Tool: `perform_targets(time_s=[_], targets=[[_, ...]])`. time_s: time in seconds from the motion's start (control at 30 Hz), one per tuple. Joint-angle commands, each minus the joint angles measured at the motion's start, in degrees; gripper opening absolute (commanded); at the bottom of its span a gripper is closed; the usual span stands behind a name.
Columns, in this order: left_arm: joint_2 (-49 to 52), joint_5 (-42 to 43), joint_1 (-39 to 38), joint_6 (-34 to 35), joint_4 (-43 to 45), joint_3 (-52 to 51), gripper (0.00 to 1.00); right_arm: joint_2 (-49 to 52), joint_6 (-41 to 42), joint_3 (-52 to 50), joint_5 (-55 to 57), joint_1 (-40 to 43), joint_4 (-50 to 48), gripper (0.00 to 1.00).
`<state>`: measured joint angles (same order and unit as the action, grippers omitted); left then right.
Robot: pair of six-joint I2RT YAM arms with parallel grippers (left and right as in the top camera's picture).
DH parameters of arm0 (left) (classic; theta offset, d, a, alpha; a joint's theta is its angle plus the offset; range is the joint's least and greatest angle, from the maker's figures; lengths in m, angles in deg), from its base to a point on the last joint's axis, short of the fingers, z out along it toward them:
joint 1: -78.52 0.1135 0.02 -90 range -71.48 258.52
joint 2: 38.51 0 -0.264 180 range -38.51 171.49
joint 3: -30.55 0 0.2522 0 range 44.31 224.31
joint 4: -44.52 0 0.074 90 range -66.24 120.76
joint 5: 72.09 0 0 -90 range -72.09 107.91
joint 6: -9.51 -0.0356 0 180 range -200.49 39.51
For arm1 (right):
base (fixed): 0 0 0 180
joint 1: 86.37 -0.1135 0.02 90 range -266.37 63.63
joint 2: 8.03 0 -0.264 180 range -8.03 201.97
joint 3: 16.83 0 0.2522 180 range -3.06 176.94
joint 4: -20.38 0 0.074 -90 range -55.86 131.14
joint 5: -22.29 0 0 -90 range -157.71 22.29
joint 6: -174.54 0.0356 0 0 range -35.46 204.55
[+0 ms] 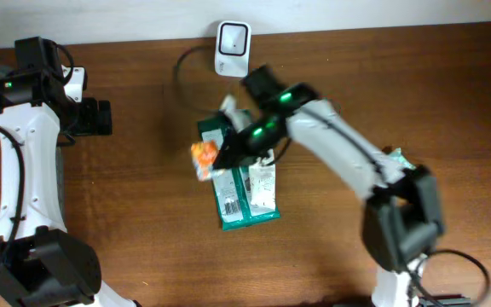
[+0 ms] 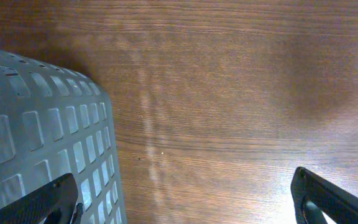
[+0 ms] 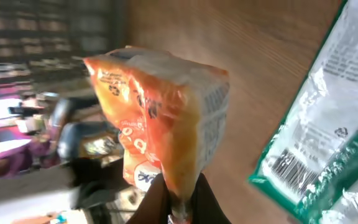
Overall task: Scan the item barcode
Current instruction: 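Grasp the orange snack pack with the right gripper and lift, then hold the orange pack in front of the scanner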
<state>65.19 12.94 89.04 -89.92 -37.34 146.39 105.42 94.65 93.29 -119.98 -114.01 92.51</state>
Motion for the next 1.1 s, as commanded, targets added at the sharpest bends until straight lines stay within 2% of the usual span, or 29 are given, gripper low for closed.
perform_targets(time_s=[0.0, 0.17, 0.3, 0.5, 0.6, 0.73, 0.8, 0.93, 0.97, 1.07], targets=[[-1.18, -0.42, 0.15, -0.55, -0.04, -0.11, 0.99, -4.81, -7.63, 0.26, -16.94, 6.01, 2.29, 0.04], [-1.18, -0.42, 0.15, -0.55, -0.04, -0.11, 0.99, -5.75, -11.85, 0.26, -25.97, 13.9, 6.78, 0.04], [-1.18, -0.42, 0.15, -0.55, -0.04, -0.11, 1.0, -5.75, -14.4, 0.26, -25.99, 17.31, 11.69, 0.04], [-1.18, -0.42, 0.15, -0.55, -0.04, -0.11, 0.99, -5.86, -16.22, 0.26, -21.79, 17.9, 12.66, 0.04], [-1.18, -0.42, 0.15, -0.52, -0.04, -0.11, 1.0, -6.16, -9.84, 1.64, -9.42, 17.09, 12.92, 0.04], [-1.18, -0.42, 0.15, -0.55, -0.04, -0.11, 0.99, -6.16, -2.97, 12.02, 8.15, 14.53, 15.69, 0.04], [-1.18, -0.42, 0.15, -0.55, -0.04, -0.11, 0.99, -6.14, 1.46, 21.11, 23.23, 11.63, 16.2, 0.04], [-1.18, -0.42, 0.15, -0.52, -0.04, -0.11, 0.99, -4.28, 3.1, 33.73, 46.8, 6.19, 16.04, 0.04], [-1.18, -0.42, 0.15, -0.55, -0.04, -0.11, 0.99, -3.23, 3.02, 36.37, 57.27, 3.69, 14.21, 0.04], [-1.18, -0.42, 0.15, -0.55, -0.04, -0.11, 0.99, -1.36, 1.57, 36.28, 74.47, 0.26, 8.37, 0.04]])
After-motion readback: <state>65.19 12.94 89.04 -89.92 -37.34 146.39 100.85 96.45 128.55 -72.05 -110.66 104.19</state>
